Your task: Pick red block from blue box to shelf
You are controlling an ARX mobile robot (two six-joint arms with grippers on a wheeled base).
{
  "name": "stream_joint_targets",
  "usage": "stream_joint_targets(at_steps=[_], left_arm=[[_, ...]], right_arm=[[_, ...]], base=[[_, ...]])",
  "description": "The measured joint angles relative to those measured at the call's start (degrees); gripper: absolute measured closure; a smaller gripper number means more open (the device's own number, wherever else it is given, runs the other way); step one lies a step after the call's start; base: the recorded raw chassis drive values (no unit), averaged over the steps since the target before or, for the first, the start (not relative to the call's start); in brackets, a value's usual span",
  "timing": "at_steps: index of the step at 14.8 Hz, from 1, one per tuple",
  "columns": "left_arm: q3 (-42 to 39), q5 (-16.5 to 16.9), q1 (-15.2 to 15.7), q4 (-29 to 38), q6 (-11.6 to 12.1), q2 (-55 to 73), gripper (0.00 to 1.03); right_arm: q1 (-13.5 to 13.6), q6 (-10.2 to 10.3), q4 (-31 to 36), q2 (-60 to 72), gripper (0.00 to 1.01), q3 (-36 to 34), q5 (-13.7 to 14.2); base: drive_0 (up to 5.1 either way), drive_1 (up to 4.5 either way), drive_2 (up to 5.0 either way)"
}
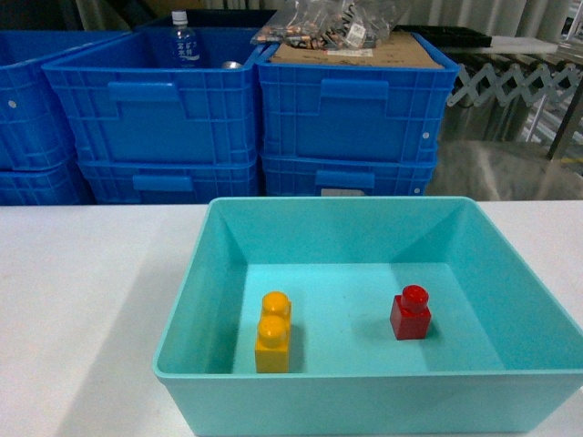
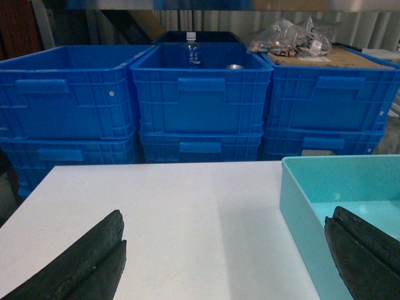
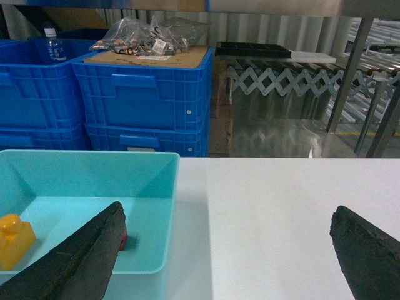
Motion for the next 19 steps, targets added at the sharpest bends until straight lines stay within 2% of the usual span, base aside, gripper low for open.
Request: stream_joint_targets(at_steps=[19], left_arm=[[0.00,0.00,0.00,0.00,0.00,0.00,0.05]], right_arm=[[0.00,0.00,0.00,0.00,0.03,0.00,0.00]], base=[[0.0,0.00,0.0]])
